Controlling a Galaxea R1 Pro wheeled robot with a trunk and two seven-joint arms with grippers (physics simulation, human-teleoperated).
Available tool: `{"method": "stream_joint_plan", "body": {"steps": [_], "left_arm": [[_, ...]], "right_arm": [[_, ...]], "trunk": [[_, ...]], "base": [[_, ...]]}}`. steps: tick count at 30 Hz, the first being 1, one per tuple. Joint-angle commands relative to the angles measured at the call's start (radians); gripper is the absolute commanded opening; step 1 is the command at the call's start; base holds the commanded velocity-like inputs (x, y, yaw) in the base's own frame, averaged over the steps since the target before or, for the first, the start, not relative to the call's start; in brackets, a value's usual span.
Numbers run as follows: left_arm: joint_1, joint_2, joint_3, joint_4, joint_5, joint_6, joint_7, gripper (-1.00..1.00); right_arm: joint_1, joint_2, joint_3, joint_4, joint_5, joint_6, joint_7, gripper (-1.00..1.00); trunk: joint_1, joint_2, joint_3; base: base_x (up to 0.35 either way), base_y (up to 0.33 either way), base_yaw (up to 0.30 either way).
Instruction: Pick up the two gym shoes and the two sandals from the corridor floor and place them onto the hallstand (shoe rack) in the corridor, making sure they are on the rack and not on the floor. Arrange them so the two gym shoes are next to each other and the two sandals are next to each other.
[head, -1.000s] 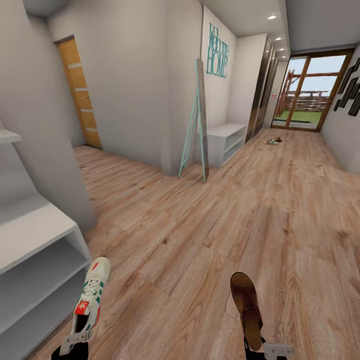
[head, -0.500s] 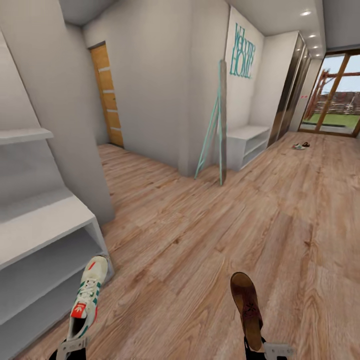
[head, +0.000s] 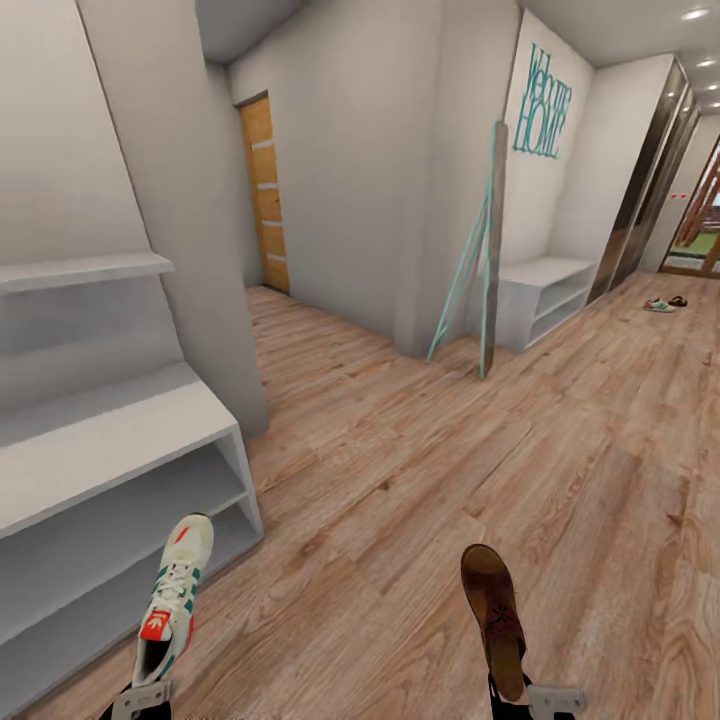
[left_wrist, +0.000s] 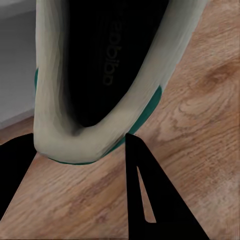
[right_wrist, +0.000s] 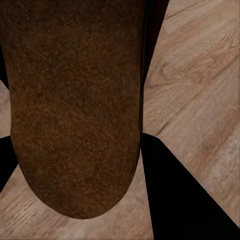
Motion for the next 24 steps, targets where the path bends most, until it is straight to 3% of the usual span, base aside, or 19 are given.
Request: {"method": "stream_joint_plan", "body": {"steps": [1,7,24], "left_arm": [[-0.001,0.0,0.009,0.001,-0.009,-0.004,-0.003,-1.0],[-0.001,0.0,0.009,0.001,-0.005,-0.004,-0.003,-1.0],[-0.001,0.001,0.009,0.001,-0.005,-0.004,-0.003,-1.0]], "right_arm": [[0.0,0.0,-0.001,0.0,0.005,-0.002,-0.006,-1.0],[0.0,0.0,-0.001,0.0,0.005,-0.002,-0.006,-1.0],[0.0,0.0,-0.001,0.0,0.005,-0.002,-0.006,-1.0]], "trunk": [[0.0,0.0,0.0],[0.0,0.0,0.002],[0.0,0.0,0.01]], "base": [[0.0,0.0,0.267],[0.0,-0.083,0.267],[0.0,-0.265,0.267]]}}
